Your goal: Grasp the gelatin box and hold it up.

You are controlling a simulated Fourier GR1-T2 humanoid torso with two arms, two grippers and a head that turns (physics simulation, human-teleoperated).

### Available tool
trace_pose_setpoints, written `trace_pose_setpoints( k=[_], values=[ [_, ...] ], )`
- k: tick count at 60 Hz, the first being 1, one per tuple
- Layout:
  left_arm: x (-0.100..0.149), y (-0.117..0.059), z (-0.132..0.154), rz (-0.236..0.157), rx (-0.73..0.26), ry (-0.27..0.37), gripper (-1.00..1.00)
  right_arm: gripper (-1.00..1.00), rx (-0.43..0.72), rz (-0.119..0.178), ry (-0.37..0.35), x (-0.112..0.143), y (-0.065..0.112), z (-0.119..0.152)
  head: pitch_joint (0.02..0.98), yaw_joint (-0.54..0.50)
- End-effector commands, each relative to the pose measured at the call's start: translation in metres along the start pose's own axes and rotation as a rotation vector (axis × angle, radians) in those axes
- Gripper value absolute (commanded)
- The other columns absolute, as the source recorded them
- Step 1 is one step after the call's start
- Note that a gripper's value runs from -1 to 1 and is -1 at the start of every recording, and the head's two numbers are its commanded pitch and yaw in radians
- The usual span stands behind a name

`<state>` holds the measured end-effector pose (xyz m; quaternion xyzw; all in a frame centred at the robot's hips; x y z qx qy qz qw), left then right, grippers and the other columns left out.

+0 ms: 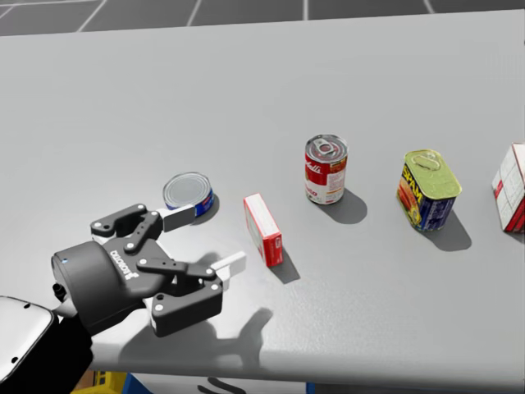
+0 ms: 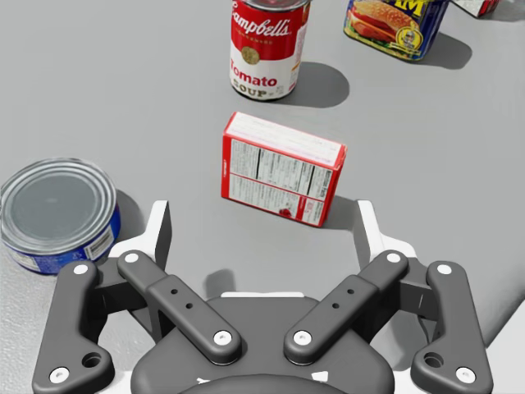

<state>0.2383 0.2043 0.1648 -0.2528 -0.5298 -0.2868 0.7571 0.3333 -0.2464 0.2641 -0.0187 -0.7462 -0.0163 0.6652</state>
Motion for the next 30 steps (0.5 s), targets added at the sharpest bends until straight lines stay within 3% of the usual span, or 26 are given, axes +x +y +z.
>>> trace_pose_setpoints(
  k=[1, 13, 30],
  values=[
    [0.000, -0.003, -0.020, 0.002, -0.032, 0.018, -1.00, -1.00, 0.000, -0.002, -0.001, 0.001, 0.000, 0.000, 0.844, 0.11],
    [0.003, -0.001, -0.040, -0.014, -0.037, 0.038, -1.00, -1.00, -0.002, -0.003, -0.002, 0.001, -0.001, 0.000, 0.847, 0.10],
    [0.006, 0.002, -0.062, -0.006, -0.039, 0.051, -1.00, -1.00, -0.003, -0.007, -0.002, 0.001, -0.002, -0.001, 0.850, 0.09]
  ],
)
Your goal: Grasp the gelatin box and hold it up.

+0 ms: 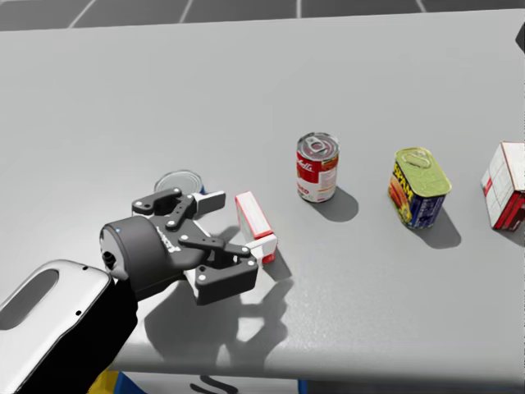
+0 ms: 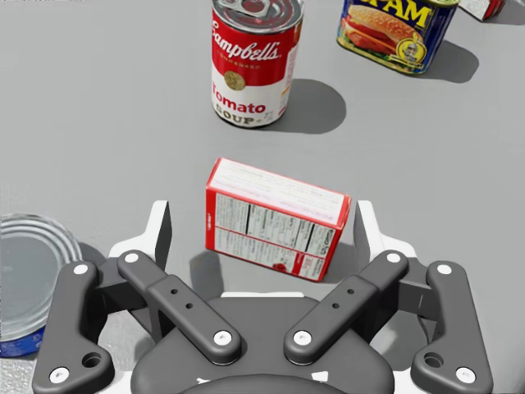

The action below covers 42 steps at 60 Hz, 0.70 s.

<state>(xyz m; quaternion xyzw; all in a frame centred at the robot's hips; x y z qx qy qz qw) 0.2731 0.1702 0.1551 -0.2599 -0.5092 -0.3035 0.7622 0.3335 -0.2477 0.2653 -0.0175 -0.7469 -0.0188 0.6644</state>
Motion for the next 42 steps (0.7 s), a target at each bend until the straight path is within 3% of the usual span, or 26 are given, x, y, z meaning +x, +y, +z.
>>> trace_pose_setpoints(
  k=[1, 21, 23, 25, 26, 27, 29, 31, 42],
  values=[
    [0.000, 0.002, -0.014, 0.001, 0.000, 0.011, -1.00, -1.00, -0.001, -0.002, 0.000, 0.000, -0.001, 0.000, 0.851, 0.09],
    [-0.005, 0.002, -0.028, -0.002, -0.012, 0.027, -1.00, -1.00, 0.000, -0.008, 0.000, 0.001, -0.003, -0.001, 0.843, 0.08],
    [-0.006, 0.001, -0.029, -0.002, -0.012, 0.027, -0.86, -1.00, 0.001, -0.009, 0.000, 0.001, -0.002, -0.001, 0.842, 0.08],
    [-0.007, 0.001, -0.028, -0.005, -0.013, 0.028, 0.16, -1.00, 0.000, -0.009, 0.000, 0.001, -0.003, -0.001, 0.836, 0.08],
    [-0.007, 0.001, -0.028, -0.003, -0.014, 0.029, 0.53, -1.00, 0.000, -0.009, 0.001, 0.001, -0.003, -0.001, 0.834, 0.08],
    [-0.007, 0.001, -0.028, -0.003, -0.015, 0.030, 0.76, -1.00, 0.000, -0.009, 0.001, 0.001, -0.003, -0.001, 0.833, 0.08],
    [-0.008, 0.000, -0.027, -0.004, -0.017, 0.030, 0.95, -1.00, 0.000, -0.009, 0.001, 0.001, -0.003, -0.001, 0.825, 0.08],
    [-0.008, 0.000, -0.027, -0.008, -0.020, 0.030, 0.98, -1.00, 0.000, -0.009, 0.001, 0.001, -0.003, -0.001, 0.813, 0.08],
    [-0.008, -0.004, -0.025, -0.029, -0.029, 0.033, 1.00, -1.00, 0.001, -0.010, 0.005, 0.001, -0.004, -0.001, 0.707, 0.09]
  ],
)
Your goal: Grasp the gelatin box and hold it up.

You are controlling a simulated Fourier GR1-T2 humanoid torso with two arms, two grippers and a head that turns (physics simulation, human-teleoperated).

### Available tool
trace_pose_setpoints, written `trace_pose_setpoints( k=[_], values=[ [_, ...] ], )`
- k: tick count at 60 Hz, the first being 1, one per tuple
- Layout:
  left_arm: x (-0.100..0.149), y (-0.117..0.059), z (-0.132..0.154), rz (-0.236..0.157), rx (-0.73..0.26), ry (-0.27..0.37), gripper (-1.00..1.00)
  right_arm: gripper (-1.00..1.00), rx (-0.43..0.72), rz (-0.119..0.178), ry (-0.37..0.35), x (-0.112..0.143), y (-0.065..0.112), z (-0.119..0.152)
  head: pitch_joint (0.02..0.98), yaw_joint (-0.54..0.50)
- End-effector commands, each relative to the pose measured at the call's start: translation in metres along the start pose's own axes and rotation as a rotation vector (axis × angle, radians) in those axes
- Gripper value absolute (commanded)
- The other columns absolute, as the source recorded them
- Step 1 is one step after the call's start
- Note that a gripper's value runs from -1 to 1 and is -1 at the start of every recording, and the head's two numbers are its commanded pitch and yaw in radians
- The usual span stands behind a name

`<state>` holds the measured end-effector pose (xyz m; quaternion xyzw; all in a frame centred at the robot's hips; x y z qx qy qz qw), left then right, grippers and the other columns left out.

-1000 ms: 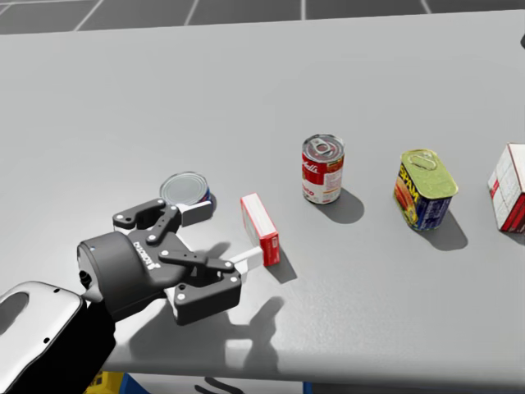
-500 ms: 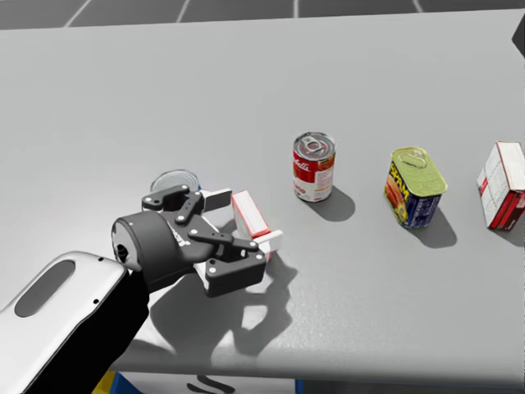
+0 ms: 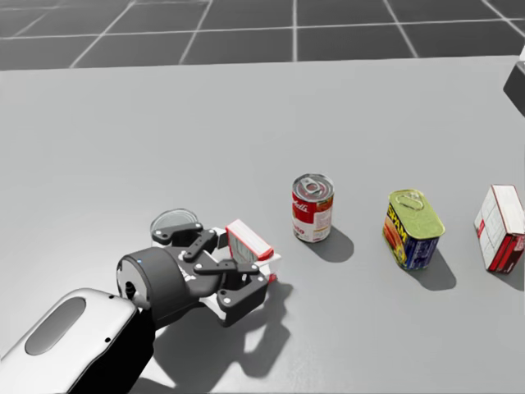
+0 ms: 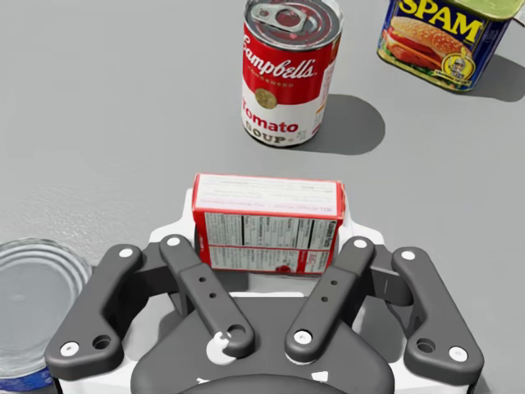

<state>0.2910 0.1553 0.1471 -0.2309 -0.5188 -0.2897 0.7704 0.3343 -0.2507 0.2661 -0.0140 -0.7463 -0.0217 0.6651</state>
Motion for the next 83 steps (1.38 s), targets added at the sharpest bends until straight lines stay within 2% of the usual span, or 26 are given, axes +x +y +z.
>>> trace_pose_setpoints(
  k=[1, 17, 28, 32, 35, 36, 40, 65, 67, 70, 78, 81, 83],
  values=[
    [-0.009, -0.008, 0.000, -0.025, -0.099, 0.029, 1.00, -1.00, 0.002, -0.002, 0.004, 0.000, -0.001, 0.000, 0.677, 0.09],
    [-0.011, -0.013, -0.001, -0.037, -0.100, 0.036, 1.00, -1.00, 0.004, -0.003, 0.008, 0.000, -0.003, 0.001, 0.503, 0.09],
    [-0.005, -0.017, 0.002, -0.044, -0.096, 0.022, 1.00, -1.00, 0.006, -0.002, 0.010, 0.000, -0.004, 0.002, 0.465, 0.10],
    [0.003, -0.018, 0.005, -0.068, -0.085, 0.006, 1.00, -1.00, 0.005, -0.001, 0.012, 0.000, -0.004, 0.002, 0.457, 0.10],
    [0.010, -0.019, 0.008, -0.074, -0.086, -0.005, 1.00, -1.00, 0.005, -0.001, 0.012, 0.000, -0.004, 0.002, 0.452, 0.10],
    [0.016, -0.020, 0.011, -0.096, -0.076, -0.016, 1.00, -1.00, 0.005, -0.001, 0.012, 0.000, -0.004, 0.002, 0.451, 0.10],
    [0.027, -0.020, 0.015, -0.117, -0.072, -0.038, 1.00, -1.00, 0.004, -0.002, 0.012, 0.000, -0.005, 0.002, 0.447, 0.10],
    [0.112, -0.012, 0.038, -0.221, -0.013, -0.205, 1.00, -1.00, 0.006, 0.008, 0.009, 0.000, -0.006, -0.001, 0.421, 0.10],
    [0.117, -0.012, 0.039, -0.229, -0.010, -0.214, 1.00, -1.00, 0.000, 0.034, 0.000, -0.001, -0.005, -0.001, 0.420, 0.10],
    [0.127, -0.012, 0.040, -0.248, -0.002, -0.234, 1.00, -1.00, 0.004, 0.026, 0.002, -0.001, -0.006, -0.001, 0.419, 0.10],
    [0.148, -0.011, 0.044, -0.272, 0.027, -0.281, 1.00, -1.00, 0.021, 0.035, -0.001, -0.002, -0.007, 0.000, 0.415, 0.10],
    [0.156, -0.010, 0.046, -0.279, 0.046, -0.311, 1.00, -1.00, 0.020, 0.047, -0.001, -0.003, -0.006, -0.001, 0.414, 0.10],
    [0.166, -0.009, 0.048, -0.275, 0.065, -0.364, 1.00, -1.00, 0.019, 0.063, -0.004, -0.004, -0.005, -0.001, 0.412, 0.10]
  ],
)
